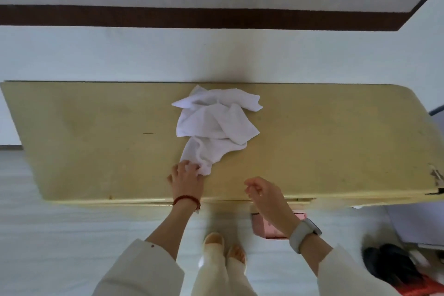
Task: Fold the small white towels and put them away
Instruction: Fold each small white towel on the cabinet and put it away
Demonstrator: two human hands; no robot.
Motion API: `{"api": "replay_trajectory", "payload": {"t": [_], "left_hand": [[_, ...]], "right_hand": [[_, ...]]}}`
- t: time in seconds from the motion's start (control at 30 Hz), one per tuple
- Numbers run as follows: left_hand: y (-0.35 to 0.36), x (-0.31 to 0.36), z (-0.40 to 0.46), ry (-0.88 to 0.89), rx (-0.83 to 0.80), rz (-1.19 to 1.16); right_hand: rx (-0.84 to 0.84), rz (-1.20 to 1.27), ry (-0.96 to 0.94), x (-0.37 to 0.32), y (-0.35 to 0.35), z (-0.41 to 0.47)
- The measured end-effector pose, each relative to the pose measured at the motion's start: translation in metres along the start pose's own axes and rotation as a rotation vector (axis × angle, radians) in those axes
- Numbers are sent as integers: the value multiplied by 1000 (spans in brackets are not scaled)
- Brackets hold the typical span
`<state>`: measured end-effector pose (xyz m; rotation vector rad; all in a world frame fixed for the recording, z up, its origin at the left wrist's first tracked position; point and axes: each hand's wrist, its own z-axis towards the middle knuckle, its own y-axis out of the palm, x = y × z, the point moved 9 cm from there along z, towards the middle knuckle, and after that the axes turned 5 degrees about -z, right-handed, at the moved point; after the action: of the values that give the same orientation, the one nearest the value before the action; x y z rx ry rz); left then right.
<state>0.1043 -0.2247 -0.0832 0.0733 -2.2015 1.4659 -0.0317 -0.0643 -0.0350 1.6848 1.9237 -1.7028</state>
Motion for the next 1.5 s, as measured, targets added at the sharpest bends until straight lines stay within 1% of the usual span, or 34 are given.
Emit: {"api": "replay_trajectory", "payload": {"t": [0.07, 0.13, 0.2, 0.27, 0.37, 0.5, 0.63, 0.73, 0.8, 0.87, 0.97, 1.03, 1.07, 1.13, 1.23, 1.3, 1.33, 1.4, 1.5], "left_hand": [[-12, 11, 9, 47, 38, -90], [-34, 28, 8, 123, 53, -275], [-58, 48, 6, 207, 33, -408], [-86, 71, 6, 294, 4, -471], [-117, 104, 11, 382, -98, -562], [-144, 145, 15, 455, -254, -613], [-162, 193, 10, 513, -282, -645], [-170, 232, 7, 553, -259, -672], [-171, 262, 3, 607, -230, -641], [-166, 291, -1, 665, -187, -549], [-146, 332, 0, 727, -100, -279], [-134, 354, 9, 690, -27, -117], [-130, 364, 14, 655, 11, -76], [-127, 385, 20, 606, 96, -64], [-125, 415, 15, 567, 250, -152], [-123, 429, 4, 584, 350, -201], [-120, 434, -3, 623, 387, -207], [-107, 439, -17, 713, 422, -189], [-74, 417, -36, 721, 394, -156]], "right_hand": [[-12, -14, -14, -4, -2, 12], [-34, -8, -38, -14, -1, 22], [-63, -8, -86, -32, 1, 33], [-64, 0, -176, -58, 1, 41], [6, 87, -259, -91, -12, 51], [218, 173, -320, -113, -62, 56], [271, 172, -369, -123, -111, 51], [309, 49, -349, -109, -146, 48], [319, -12, -293, -86, -172, 48], [353, -32, -245, -55, -207, 50], [414, -100, -176, -7, -266, 56], [457, -180, -147, 20, -308, 62], [482, -225, -150, 31, -329, 65], [562, -281, -212, 46, -371, 71], [699, -264, -347, 57, -422, 72], [774, -259, -430, 63, -446, 69], [795, -261, -461, 68, -453, 66], [799, -258, -504, 82, -458, 60], [715, -267, -554, 114, -435, 45]]}}
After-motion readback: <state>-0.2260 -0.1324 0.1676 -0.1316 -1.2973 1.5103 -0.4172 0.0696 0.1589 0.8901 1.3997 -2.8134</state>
